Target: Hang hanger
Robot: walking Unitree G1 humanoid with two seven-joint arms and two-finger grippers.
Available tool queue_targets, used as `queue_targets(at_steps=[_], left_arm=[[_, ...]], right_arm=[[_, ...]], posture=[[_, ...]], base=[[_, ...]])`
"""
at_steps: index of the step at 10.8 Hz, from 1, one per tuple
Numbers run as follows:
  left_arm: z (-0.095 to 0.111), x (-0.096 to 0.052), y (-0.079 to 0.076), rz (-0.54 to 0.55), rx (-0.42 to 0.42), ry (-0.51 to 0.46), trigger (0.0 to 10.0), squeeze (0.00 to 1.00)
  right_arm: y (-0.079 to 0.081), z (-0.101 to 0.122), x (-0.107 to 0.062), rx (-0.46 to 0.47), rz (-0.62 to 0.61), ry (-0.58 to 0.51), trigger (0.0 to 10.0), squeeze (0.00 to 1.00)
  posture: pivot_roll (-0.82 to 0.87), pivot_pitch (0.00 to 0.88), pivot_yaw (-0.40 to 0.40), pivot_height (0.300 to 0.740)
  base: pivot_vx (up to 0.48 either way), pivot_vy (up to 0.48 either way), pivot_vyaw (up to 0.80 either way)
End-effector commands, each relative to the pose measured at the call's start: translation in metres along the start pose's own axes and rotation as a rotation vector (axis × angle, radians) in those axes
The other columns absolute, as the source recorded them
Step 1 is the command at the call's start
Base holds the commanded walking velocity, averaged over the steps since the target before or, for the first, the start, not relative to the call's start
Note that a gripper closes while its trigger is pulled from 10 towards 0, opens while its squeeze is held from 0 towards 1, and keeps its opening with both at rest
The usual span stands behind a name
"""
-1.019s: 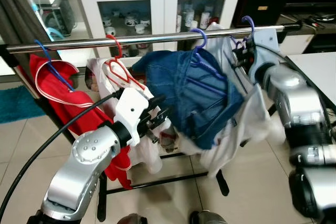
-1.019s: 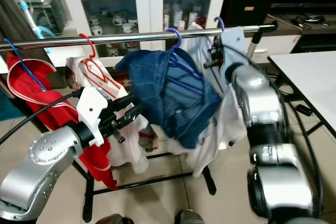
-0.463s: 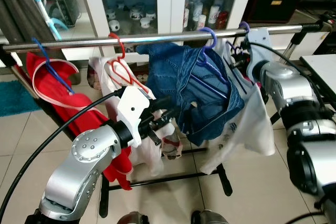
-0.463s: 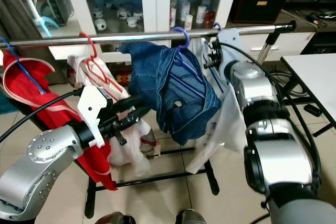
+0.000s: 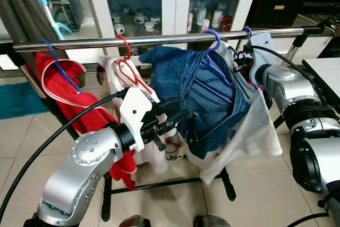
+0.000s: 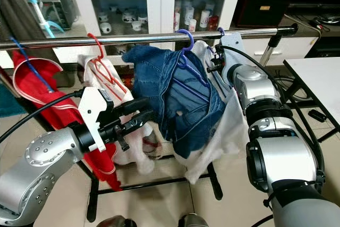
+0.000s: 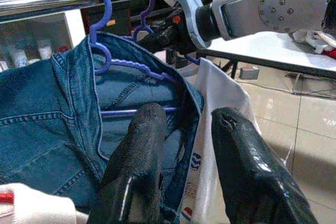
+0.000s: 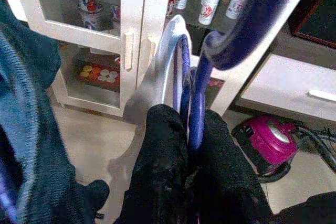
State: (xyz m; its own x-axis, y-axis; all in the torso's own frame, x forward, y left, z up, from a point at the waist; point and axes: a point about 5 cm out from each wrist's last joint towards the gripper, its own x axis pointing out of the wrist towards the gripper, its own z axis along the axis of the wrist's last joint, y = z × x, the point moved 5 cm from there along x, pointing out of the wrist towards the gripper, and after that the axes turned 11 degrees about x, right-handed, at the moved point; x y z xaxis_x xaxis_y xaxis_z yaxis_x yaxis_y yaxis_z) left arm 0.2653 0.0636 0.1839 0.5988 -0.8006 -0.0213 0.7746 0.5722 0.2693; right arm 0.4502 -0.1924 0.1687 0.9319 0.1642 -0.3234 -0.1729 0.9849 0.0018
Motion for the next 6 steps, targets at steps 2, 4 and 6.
queue_targets(at_steps=[2, 4, 6], left_arm=[[-0.006, -0.001, 0.003, 0.030, 0.007, 0.029, 10.0, 0.00], [-0.012, -0.003, 0.011, 0.086, 0.012, 0.055, 10.0, 0.00], [-0.020, -0.005, 0.026, 0.178, 0.014, 0.094, 10.0, 0.00]], right_arm=[[-0.003, 0.019, -0.008, 0.068, 0.061, -0.111, 10.0, 1.00], [0.010, 0.031, -0.017, 0.073, 0.161, -0.220, 10.0, 0.97], [0.008, 0.040, -0.029, 0.009, 0.114, -0.334, 10.0, 0.00]], posture=[[-0.07, 0.033, 0.015, 0.740], [-0.08, 0.042, 0.027, 0.740], [-0.09, 0.053, 0.045, 0.740]], base=[[0.000, 0.000, 0.00], [0.000, 0.000, 0.00], [0.000, 0.000, 0.00]])
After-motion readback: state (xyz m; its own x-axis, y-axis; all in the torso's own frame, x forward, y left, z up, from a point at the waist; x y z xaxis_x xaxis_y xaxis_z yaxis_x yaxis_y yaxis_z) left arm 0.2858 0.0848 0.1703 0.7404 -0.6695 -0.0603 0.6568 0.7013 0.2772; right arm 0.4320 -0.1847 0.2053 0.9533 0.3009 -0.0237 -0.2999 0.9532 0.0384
